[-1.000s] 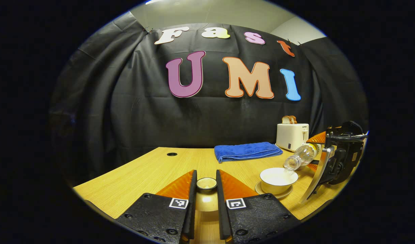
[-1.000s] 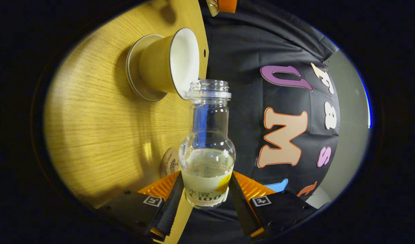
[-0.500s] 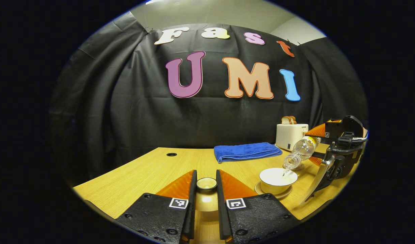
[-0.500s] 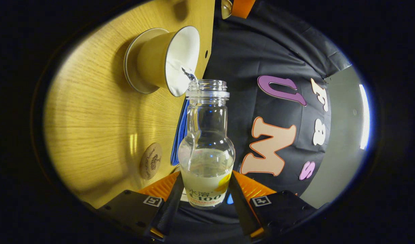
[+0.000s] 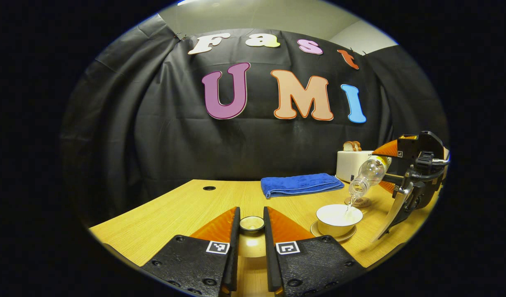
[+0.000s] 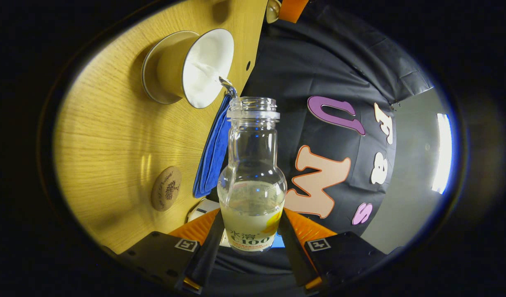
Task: Open the teacup lid with one hand, grasp the water bottle and pour water into the teacup with the other hand; after pouring, place the water bottle on the coaster and then close the teacup lid.
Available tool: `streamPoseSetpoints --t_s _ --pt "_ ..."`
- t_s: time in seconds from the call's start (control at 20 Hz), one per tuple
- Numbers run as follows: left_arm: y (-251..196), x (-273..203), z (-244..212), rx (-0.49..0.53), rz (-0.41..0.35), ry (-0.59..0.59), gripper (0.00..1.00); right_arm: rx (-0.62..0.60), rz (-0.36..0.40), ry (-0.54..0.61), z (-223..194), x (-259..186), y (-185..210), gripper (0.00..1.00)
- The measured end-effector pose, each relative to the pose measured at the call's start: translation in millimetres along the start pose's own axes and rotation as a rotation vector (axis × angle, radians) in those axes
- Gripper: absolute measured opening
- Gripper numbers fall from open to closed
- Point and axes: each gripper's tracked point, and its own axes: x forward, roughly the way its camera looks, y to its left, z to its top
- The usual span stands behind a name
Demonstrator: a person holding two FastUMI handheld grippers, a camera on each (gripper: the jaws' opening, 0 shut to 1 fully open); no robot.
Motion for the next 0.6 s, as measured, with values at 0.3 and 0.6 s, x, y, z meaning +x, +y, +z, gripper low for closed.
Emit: streamPoseSetpoints --t_s 0.3,0.6 --pt "0 0 0 -0.001 0.001 0.002 0.26 -0.025 -0.056 -0.006 -3 4 -28 0.80" --pt "-1 -1 0 -0.001 0.002 0.001 0.26 -0.058 -0.079 -0.009 -6 14 -38 0.80"
